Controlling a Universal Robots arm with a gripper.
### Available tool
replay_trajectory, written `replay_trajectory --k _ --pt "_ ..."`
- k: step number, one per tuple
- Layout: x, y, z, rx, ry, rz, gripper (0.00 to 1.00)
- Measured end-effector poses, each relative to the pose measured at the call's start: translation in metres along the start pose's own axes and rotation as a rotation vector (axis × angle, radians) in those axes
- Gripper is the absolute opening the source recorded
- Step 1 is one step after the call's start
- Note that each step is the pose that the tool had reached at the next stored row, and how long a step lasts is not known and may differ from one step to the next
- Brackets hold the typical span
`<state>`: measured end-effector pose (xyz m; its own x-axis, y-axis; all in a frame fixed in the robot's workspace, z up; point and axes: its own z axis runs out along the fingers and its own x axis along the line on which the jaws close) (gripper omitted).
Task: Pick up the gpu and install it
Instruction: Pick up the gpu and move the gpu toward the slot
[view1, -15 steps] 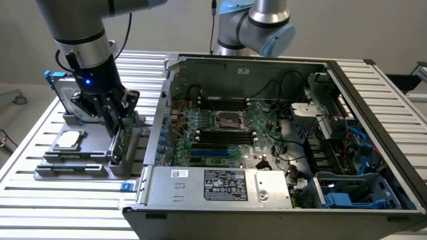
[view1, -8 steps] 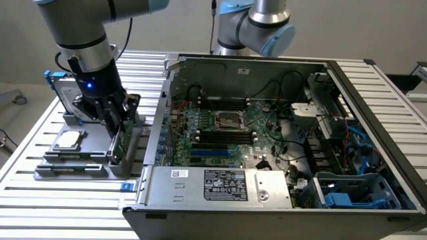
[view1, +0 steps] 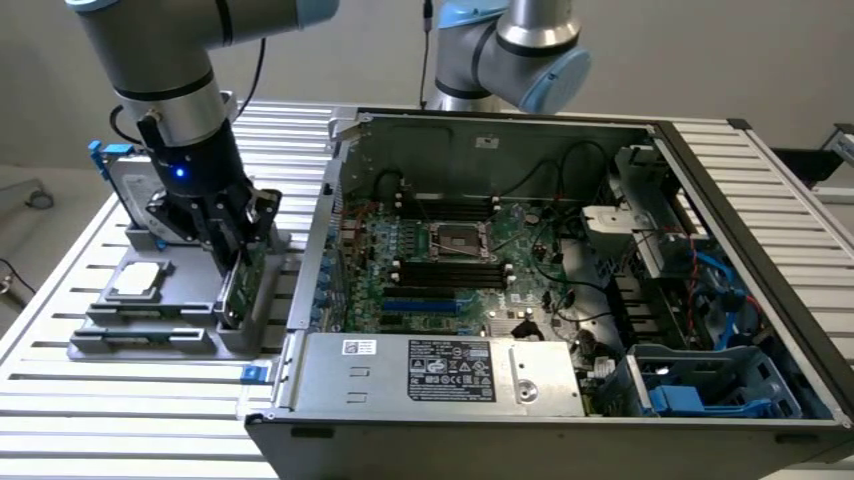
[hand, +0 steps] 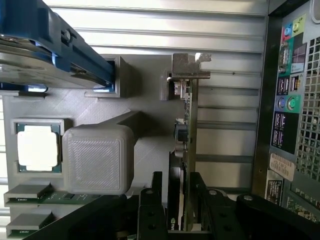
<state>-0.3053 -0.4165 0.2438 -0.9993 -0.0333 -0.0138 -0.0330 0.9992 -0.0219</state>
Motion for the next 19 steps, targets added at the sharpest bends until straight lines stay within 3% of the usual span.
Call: replay_trajectory --k 4,5,7,19 --pt "-0.0001 0.0 0.0002 0.0001 -0.0002 0.0 0.34" --pt "-0.0001 0.0 0.0002 0.0001 0.0 0.0 0.28" --pt "-0.0002 0.0 0.0003 0.0001 0.0 0.0 0.26" --pt "-0.0002 0.0 -0.0006 -0.0012 -0.0006 0.0 0.26"
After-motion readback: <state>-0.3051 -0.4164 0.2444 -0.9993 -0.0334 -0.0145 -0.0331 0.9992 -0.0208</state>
